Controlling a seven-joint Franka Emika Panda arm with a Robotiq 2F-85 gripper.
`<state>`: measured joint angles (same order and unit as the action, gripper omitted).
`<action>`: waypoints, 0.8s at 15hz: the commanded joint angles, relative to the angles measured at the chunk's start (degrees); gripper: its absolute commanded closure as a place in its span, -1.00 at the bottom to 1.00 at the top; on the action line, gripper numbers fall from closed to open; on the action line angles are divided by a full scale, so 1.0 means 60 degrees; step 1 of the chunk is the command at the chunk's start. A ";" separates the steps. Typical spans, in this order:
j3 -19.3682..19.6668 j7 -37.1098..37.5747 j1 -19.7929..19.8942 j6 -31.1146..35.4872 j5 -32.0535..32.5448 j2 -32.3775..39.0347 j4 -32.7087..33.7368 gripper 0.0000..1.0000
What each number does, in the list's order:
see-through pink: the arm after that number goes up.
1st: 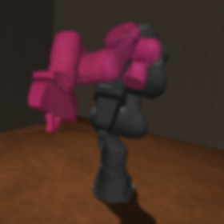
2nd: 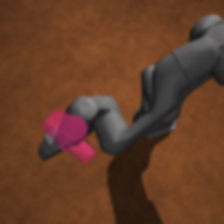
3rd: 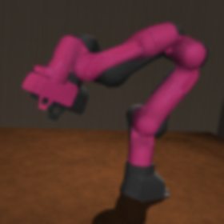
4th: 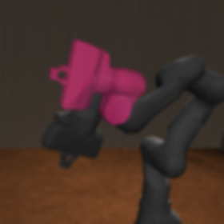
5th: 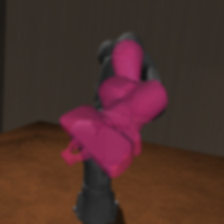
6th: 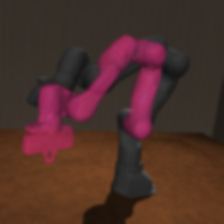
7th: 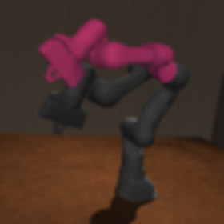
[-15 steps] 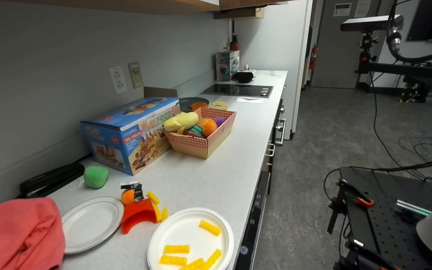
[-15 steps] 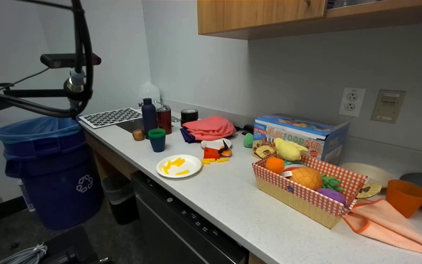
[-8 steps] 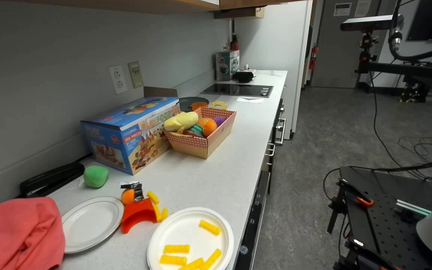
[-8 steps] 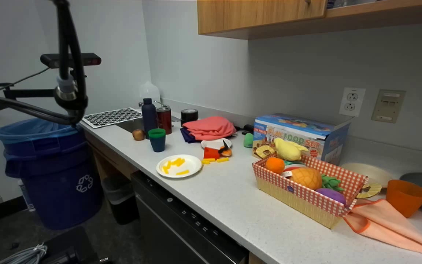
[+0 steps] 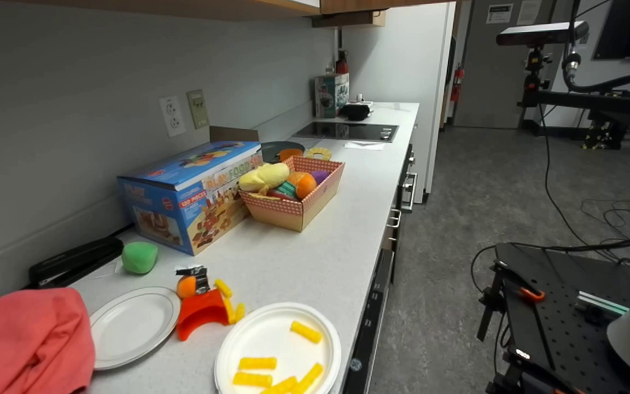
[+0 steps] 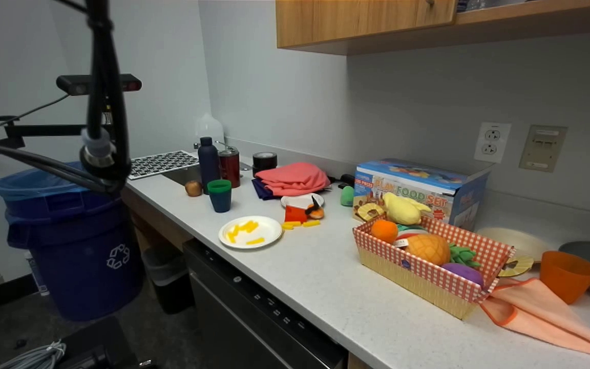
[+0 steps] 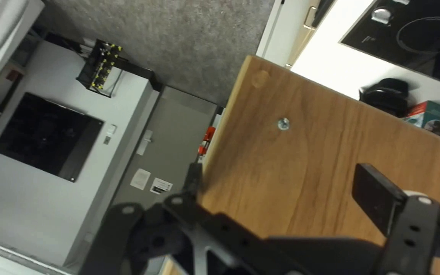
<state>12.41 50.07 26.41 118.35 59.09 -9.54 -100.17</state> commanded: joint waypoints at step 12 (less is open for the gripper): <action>0.0548 0.0369 -0.0508 -0.1062 0.0219 0.0577 0.0686 -1.00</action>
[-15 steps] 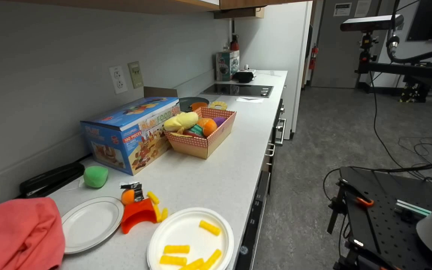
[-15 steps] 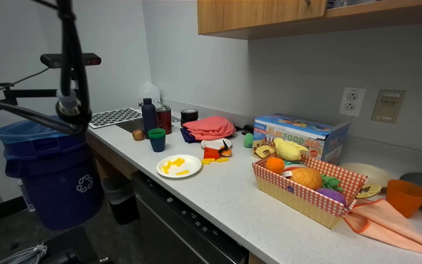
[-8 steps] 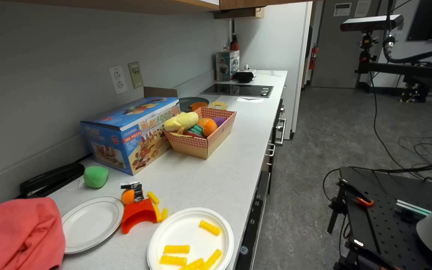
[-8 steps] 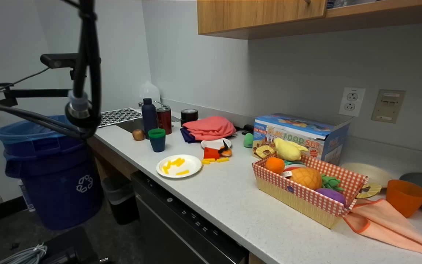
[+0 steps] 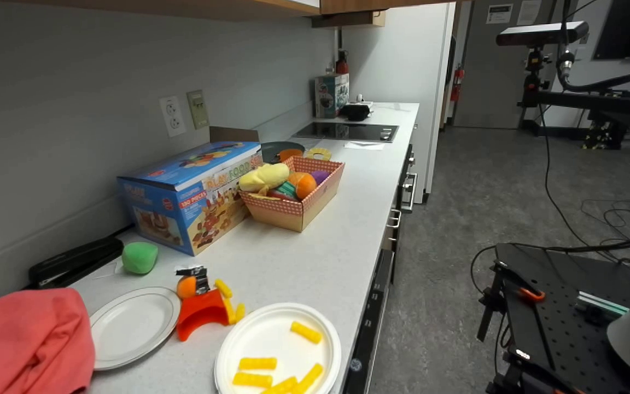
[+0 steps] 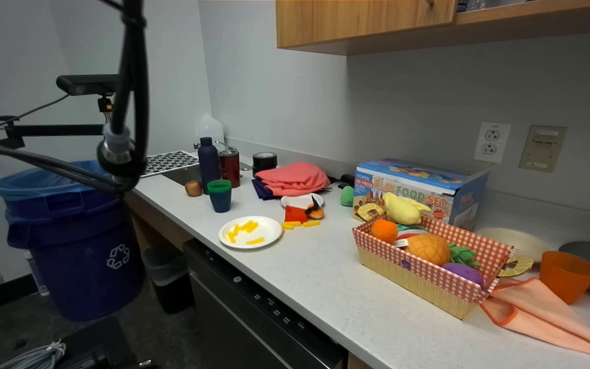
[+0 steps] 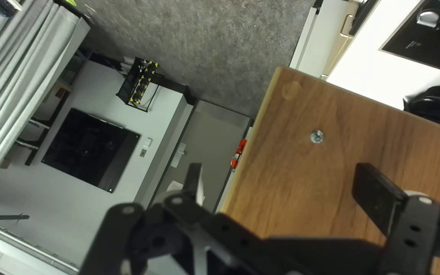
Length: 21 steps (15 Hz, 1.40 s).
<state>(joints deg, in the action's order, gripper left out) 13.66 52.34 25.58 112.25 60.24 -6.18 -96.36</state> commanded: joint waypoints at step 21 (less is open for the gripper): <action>0.1475 -0.1025 -0.0289 0.0121 -0.2880 0.1295 0.1708 -1.00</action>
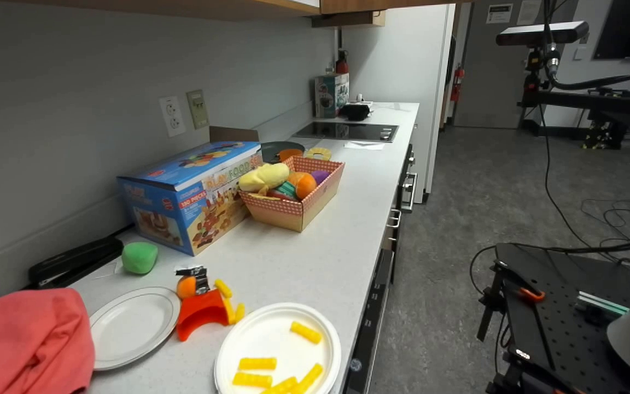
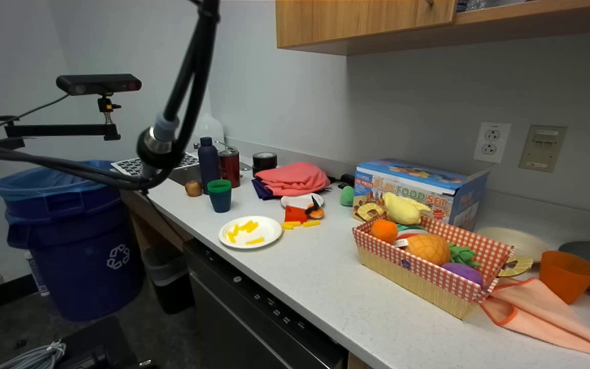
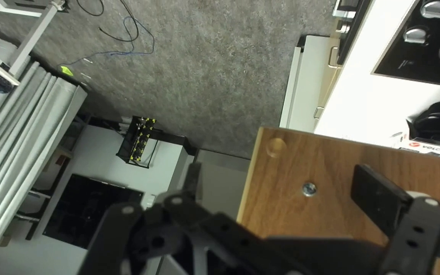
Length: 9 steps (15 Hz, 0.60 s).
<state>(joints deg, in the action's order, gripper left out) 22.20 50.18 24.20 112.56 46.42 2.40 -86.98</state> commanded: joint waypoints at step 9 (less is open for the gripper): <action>-0.0489 -0.3177 -0.0607 0.0002 -0.1890 -0.1597 -0.0836 -1.00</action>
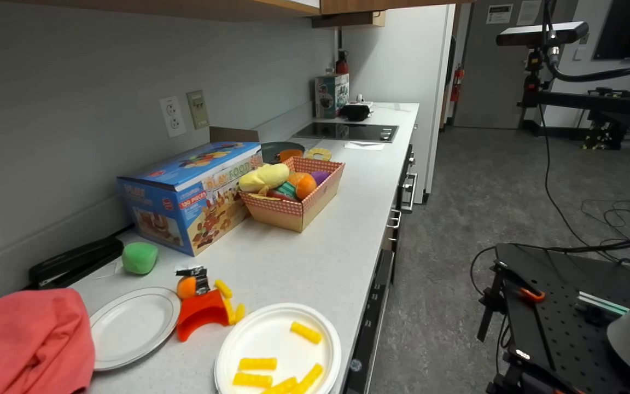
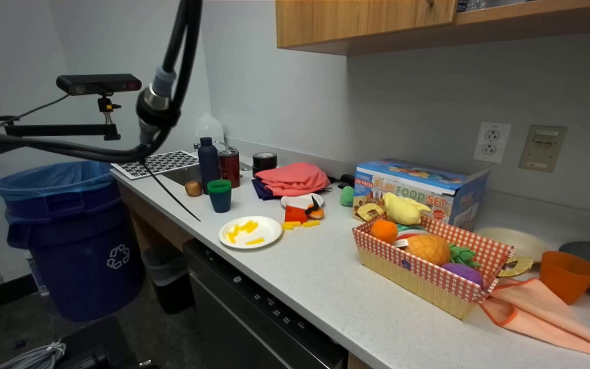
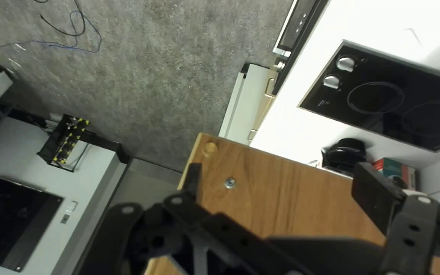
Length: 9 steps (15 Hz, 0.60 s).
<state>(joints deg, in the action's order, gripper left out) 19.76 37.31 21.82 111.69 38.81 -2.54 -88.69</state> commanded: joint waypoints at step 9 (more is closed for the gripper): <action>-0.0424 -0.3634 -0.0579 0.1040 -0.3008 -0.2543 -0.1016 -1.00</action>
<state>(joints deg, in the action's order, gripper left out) 17.23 20.07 19.58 114.98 25.40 -13.52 -91.82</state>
